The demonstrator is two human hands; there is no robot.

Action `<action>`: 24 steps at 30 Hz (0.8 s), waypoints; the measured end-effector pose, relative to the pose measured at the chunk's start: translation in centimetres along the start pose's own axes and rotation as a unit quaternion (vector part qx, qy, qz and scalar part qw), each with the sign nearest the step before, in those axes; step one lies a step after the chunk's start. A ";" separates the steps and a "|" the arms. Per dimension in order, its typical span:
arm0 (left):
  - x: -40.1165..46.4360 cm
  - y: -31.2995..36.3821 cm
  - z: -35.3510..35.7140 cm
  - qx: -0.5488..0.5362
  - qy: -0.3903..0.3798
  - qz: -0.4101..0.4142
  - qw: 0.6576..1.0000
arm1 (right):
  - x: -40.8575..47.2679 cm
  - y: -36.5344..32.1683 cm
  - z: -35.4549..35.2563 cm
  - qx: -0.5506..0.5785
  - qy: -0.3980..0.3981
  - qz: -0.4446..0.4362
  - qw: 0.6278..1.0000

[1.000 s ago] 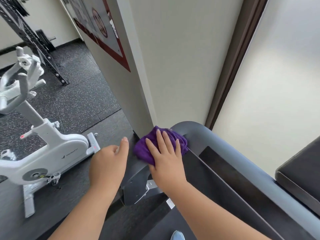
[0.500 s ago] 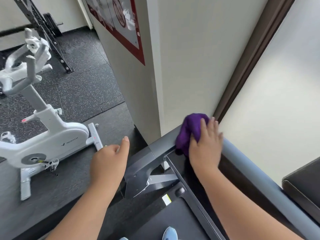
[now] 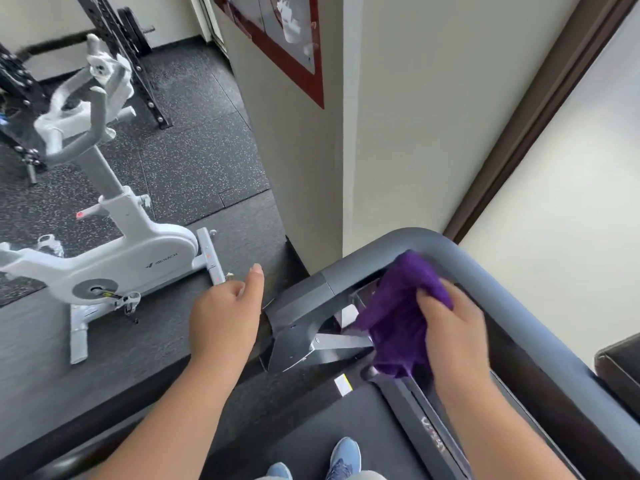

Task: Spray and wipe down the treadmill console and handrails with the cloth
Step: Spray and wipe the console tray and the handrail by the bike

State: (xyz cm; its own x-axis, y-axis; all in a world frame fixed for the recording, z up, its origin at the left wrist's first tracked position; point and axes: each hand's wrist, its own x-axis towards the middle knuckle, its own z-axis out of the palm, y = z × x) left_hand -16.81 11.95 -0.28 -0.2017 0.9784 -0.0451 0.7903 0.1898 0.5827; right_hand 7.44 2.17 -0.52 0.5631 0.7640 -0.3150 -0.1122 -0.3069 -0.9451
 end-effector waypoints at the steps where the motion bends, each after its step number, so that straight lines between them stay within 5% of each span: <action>1: -0.2 -0.2 0.0 -0.005 -0.004 -0.006 1.000 | 1.0 -2.0 -1.1 0.026 0.065 -0.011 0.997; 3: -0.8 -0.4 -0.1 -0.025 -0.013 -0.017 0.999 | 3.1 -5.3 -2.4 0.072 0.143 -0.071 0.985; 6: -1.1 -0.2 0.0 -0.042 -0.018 -0.019 0.999 | 6.4 -6.9 -2.0 0.058 0.109 -0.201 0.972; 10: -1.0 -0.8 -0.3 -0.054 -0.012 -0.033 0.998 | 10.8 -2.5 1.9 -0.248 -0.002 -0.279 0.928; 13: -1.2 -1.7 -0.8 -0.070 -0.006 -0.047 0.996 | 10.2 2.0 6.5 -0.455 -0.095 -0.294 0.835; 20: -0.9 -2.5 -1.1 -0.057 -0.009 -0.049 0.997 | 1.8 5.8 11.4 -0.417 -0.257 -0.416 0.766; 24: -0.4 -2.5 -1.1 -0.037 -0.007 -0.019 0.999 | 7.2 4.5 4.3 -0.432 -0.160 -0.370 0.807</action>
State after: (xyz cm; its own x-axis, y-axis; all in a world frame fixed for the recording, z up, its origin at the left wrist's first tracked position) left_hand -19.36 10.96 -0.82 -0.2224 0.9716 -0.0804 0.7368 0.2215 0.6388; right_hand 7.50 8.75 -7.45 -0.0405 0.9845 0.1707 0.8483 0.1242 -0.5148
